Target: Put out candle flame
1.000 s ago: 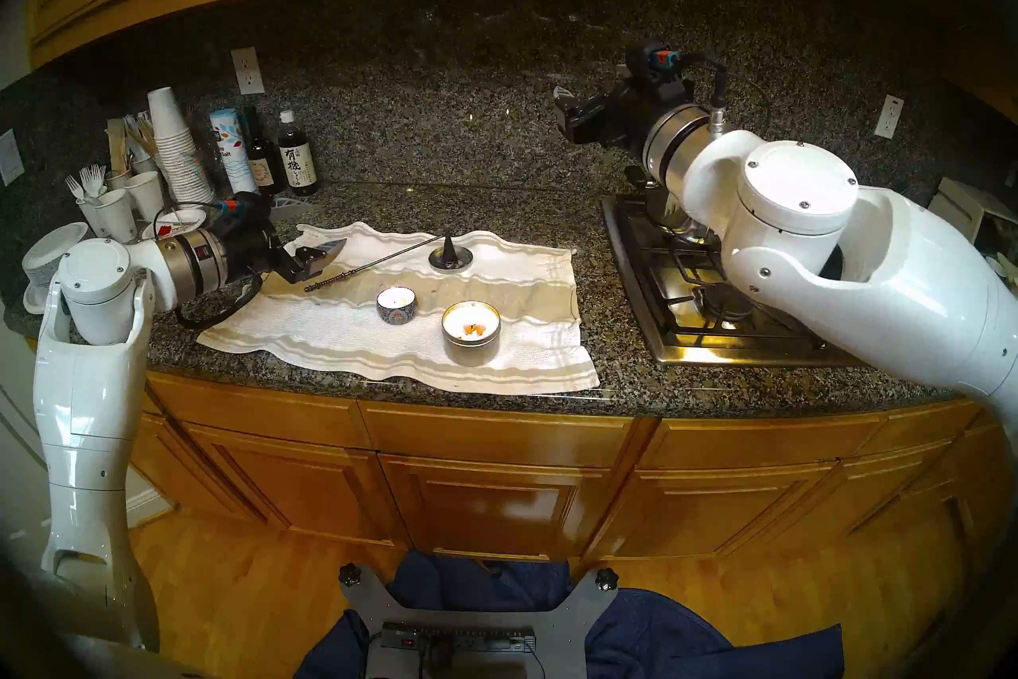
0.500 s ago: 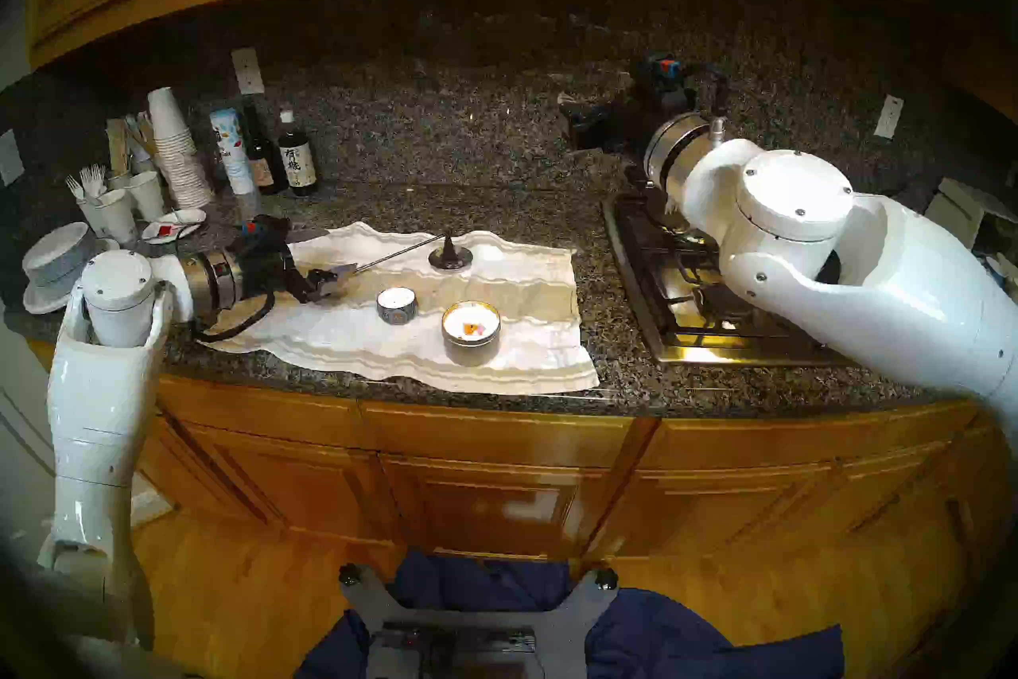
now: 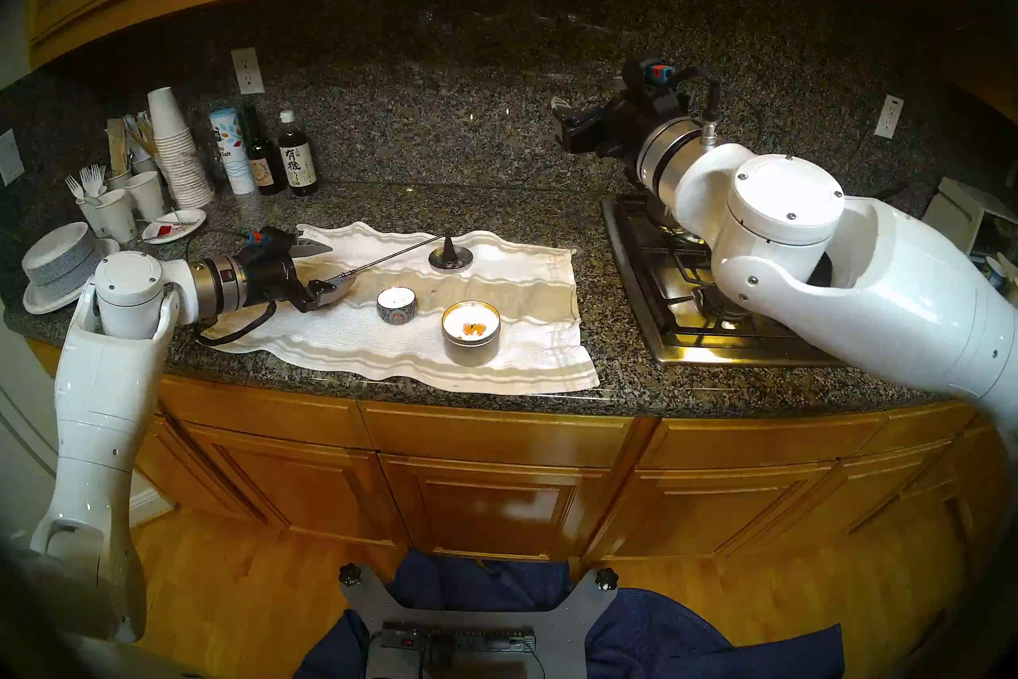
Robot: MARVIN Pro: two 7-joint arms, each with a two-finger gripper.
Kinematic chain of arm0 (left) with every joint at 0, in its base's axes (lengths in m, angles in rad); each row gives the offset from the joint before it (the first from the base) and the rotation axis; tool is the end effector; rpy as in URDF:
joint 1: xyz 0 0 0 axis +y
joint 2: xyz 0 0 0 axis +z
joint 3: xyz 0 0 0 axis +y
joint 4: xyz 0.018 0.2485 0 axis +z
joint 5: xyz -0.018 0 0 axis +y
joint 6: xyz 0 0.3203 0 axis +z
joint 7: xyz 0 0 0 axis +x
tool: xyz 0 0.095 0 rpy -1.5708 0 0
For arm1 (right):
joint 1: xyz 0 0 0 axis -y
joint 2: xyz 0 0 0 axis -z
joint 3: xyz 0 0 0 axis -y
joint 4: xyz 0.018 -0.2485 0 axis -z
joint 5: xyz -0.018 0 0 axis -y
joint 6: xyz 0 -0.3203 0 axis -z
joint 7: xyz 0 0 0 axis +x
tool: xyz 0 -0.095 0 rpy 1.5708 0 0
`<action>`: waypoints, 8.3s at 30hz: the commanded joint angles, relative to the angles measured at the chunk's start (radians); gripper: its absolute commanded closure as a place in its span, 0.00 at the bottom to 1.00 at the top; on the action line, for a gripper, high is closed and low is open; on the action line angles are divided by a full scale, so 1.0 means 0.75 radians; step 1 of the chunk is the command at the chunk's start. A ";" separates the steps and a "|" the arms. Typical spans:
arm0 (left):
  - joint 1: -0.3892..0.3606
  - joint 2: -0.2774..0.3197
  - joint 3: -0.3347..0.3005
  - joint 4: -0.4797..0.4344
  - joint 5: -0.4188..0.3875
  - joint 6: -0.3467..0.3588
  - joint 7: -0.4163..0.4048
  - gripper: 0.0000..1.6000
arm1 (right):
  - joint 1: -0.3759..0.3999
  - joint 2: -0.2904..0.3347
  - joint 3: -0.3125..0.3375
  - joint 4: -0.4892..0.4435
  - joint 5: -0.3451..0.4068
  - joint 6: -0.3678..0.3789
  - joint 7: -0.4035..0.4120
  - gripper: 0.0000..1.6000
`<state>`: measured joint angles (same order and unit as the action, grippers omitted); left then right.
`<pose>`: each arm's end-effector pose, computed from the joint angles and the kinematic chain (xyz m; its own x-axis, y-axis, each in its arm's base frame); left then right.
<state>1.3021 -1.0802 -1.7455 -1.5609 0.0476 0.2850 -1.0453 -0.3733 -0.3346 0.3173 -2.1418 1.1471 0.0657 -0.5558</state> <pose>0.4469 0.1235 -0.1465 0.0591 -0.4454 0.8934 -0.6723 -0.6793 -0.2942 0.3989 0.0379 -0.0092 -0.2089 0.2144 0.9541 0.2795 -0.9219 0.2683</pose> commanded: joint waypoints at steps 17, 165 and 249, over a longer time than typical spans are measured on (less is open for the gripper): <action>-0.147 0.003 0.082 0.065 0.031 0.019 0.031 0.27 | 0.026 0.030 0.021 -0.030 -0.005 -0.033 -0.040 0.00; -0.167 -0.001 0.145 0.158 0.053 -0.116 -0.007 0.62 | 0.039 0.053 -0.028 -0.046 0.000 -0.102 -0.102 0.00; 0.784 -0.333 -0.606 -0.970 -0.240 -0.006 -0.306 1.00 | 0.040 0.017 -0.041 0.025 -0.017 -0.139 -0.067 0.00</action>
<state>1.8603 -1.2795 -2.2148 -2.2259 -0.1564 0.2839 -1.3144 -0.3731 -0.3332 0.2567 -2.1145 1.1508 -0.0227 -0.5992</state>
